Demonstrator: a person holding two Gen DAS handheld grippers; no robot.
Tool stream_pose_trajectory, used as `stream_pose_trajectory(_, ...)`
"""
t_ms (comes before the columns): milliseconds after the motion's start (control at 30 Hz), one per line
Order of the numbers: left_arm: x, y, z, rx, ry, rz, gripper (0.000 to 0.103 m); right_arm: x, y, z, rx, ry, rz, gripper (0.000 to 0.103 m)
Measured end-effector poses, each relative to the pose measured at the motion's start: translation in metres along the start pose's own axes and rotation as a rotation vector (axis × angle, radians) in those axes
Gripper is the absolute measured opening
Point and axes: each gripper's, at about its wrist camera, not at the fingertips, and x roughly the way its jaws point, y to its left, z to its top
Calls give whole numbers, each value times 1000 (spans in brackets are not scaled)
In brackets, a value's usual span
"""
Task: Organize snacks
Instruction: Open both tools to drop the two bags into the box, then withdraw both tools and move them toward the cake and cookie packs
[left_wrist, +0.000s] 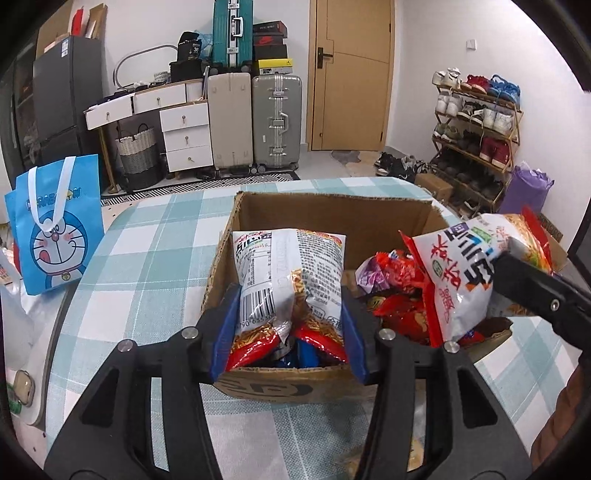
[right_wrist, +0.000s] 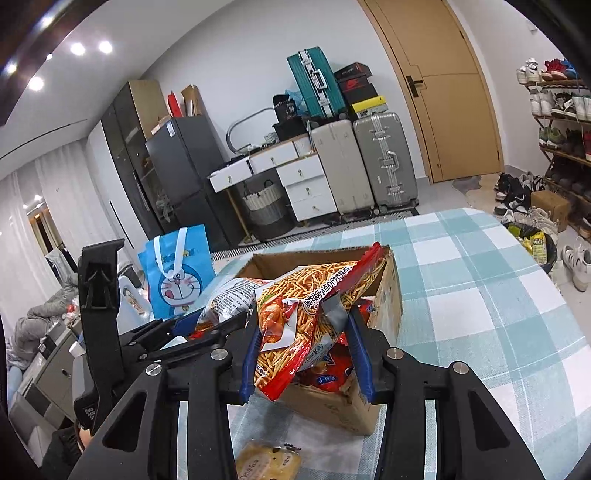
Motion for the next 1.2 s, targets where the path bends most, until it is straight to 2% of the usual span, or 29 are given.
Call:
stream_pose_trajectory(167,8,-4,0,10,65,5,49,15,-10,2,40,42,22,42)
stream_pose_trajectory(400,4,0,0,-18,142,6,49,28,-16,7,32,61,45,42)
stream_pose_trajectory(500,1,1,-3,-24,177,-21,49,37,-24,11,41,73,56,42)
stream_pose_trajectory(633,-4,-6,-6,3,156,-9,49,40,-23,12,27,81,53,42)
stream_pose_trajectory(767,-12,-1,-11,-35,122,-42,50,37,-19,10,20,93,51,45)
stream_pose_trajectory(867,-20,5,-12,-36,92,-49,50,23,-12,9,2,66,73,58)
stream_pose_trajectory(967,-36,3,-15,6,54,-41,58,11,-7,7,-38,42,68,68)
stream_pose_trajectory(1033,-48,2,-19,35,23,-28,75,0,-5,5,-55,15,62,77)
stream_pose_trajectory(1067,-56,2,-20,44,2,-24,81,-5,-5,4,-58,9,62,84)
stream_pose_trajectory(1100,-63,3,-22,47,-16,-24,85,-10,-5,2,-57,4,63,90)
stream_pose_trajectory(1200,-81,7,-28,33,-40,-38,89,-19,-8,-4,-39,30,78,102)
